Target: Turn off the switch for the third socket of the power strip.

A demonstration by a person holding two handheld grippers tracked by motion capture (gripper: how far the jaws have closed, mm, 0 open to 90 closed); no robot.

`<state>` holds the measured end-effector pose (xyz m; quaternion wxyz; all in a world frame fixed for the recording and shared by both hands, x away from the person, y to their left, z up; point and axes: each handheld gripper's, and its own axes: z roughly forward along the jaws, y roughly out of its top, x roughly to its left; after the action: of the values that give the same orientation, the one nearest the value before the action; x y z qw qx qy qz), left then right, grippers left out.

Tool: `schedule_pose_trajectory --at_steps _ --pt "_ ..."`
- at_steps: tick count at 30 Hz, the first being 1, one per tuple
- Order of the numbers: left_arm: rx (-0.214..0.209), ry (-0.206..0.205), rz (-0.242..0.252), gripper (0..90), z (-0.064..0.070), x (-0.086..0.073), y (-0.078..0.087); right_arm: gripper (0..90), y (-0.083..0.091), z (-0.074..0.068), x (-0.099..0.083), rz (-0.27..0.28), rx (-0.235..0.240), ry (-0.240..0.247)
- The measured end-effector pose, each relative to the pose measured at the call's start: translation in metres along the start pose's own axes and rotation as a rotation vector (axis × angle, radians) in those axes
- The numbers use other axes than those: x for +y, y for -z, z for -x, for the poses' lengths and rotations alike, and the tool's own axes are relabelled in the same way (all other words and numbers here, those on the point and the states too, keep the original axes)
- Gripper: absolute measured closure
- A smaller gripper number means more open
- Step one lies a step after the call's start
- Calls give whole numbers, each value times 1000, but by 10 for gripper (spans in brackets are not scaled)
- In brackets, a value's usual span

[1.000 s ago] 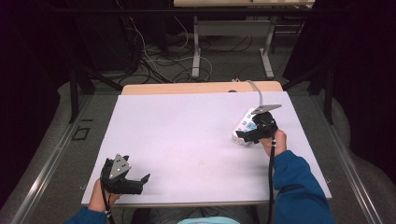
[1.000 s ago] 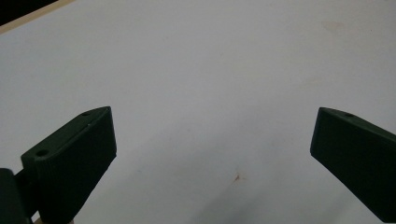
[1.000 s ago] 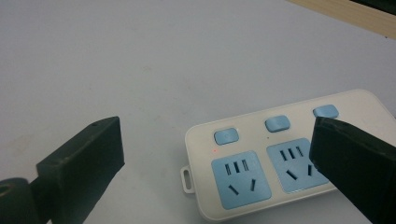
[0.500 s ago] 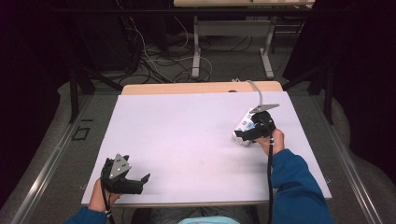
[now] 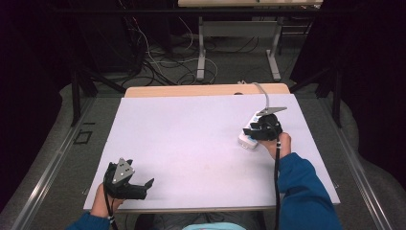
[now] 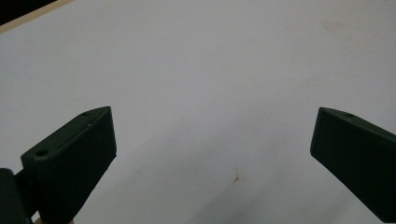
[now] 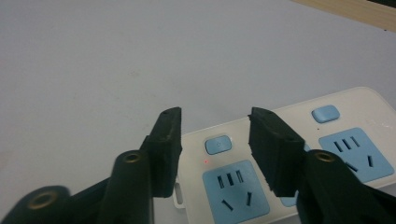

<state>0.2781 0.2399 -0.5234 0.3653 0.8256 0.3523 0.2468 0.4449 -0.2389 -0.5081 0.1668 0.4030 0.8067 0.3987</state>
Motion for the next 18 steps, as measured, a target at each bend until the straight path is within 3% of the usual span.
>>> schedule_pose_trajectory --at_steps 2,7,11,18 --pt "-8 6 0 4 0 0 -1 669 0 -1 0 -8 5 -17" --pt "-6 4 -1 4 0 0 -1 845 -4 0 0 -7 -8 -1" --pt "-5 5 0 5 0 0 0 899 -5 -1 0 -8 -25 -4" --pt "-6 3 -1 5 0 0 -1 900 -10 0 0 -11 -41 -15"
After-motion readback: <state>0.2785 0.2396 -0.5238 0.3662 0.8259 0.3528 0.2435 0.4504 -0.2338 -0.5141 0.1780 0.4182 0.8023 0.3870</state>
